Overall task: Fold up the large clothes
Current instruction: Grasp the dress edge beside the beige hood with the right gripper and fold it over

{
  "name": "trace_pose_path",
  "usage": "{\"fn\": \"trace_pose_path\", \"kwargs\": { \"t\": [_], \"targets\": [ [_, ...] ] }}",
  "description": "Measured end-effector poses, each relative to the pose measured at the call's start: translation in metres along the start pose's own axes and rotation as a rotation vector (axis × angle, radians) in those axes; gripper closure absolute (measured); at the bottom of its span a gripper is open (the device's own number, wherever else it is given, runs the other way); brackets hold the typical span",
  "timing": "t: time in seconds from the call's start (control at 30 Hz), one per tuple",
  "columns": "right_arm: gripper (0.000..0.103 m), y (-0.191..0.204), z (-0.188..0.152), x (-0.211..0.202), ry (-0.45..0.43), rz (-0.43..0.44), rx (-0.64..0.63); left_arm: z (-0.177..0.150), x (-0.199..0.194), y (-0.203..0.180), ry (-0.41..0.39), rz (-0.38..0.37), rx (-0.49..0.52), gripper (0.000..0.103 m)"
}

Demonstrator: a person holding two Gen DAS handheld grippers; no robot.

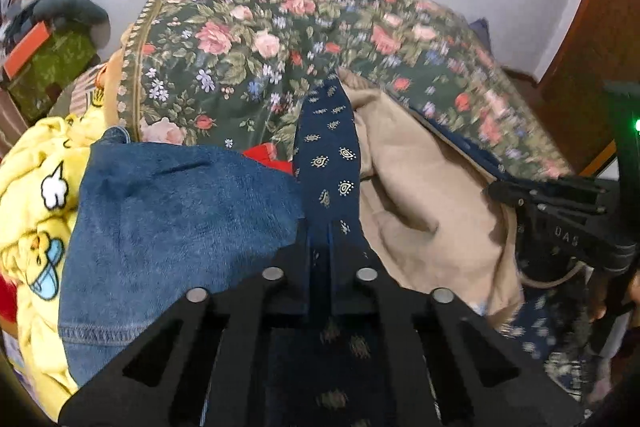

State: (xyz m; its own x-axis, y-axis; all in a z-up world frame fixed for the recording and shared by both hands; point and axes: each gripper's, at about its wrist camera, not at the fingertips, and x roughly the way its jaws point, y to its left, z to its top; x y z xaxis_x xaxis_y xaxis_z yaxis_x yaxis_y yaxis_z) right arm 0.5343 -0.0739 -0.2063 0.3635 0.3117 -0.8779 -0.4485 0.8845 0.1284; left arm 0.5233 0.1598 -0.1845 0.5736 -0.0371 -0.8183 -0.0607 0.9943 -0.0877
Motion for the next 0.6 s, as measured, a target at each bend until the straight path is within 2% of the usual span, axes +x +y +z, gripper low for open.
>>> {"fn": "trace_pose_path", "kwargs": {
  "t": [0.07, 0.17, 0.33, 0.47, 0.6],
  "targets": [
    [0.094, 0.001, -0.005, -0.024, -0.032, 0.013, -0.007, 0.000, -0.026, -0.004, -0.038, -0.024, 0.006, 0.100],
    [0.094, 0.007, -0.017, -0.067, -0.091, 0.045, -0.033, -0.007, -0.069, -0.019, -0.098, -0.038, 0.067, 0.100],
    [0.094, 0.025, -0.046, -0.131, -0.164, 0.069, -0.092, -0.036, -0.136, -0.044, -0.153, -0.084, 0.140, 0.100],
    [0.094, 0.041, -0.085, -0.168, -0.185, 0.084, -0.143, -0.069, -0.172, -0.055, -0.156, -0.107, 0.176, 0.100],
    [0.094, 0.048, -0.129, -0.180, -0.163, 0.090, -0.164, -0.113, -0.184, -0.056, -0.122, -0.108, 0.186, 0.100]
  ]
}}
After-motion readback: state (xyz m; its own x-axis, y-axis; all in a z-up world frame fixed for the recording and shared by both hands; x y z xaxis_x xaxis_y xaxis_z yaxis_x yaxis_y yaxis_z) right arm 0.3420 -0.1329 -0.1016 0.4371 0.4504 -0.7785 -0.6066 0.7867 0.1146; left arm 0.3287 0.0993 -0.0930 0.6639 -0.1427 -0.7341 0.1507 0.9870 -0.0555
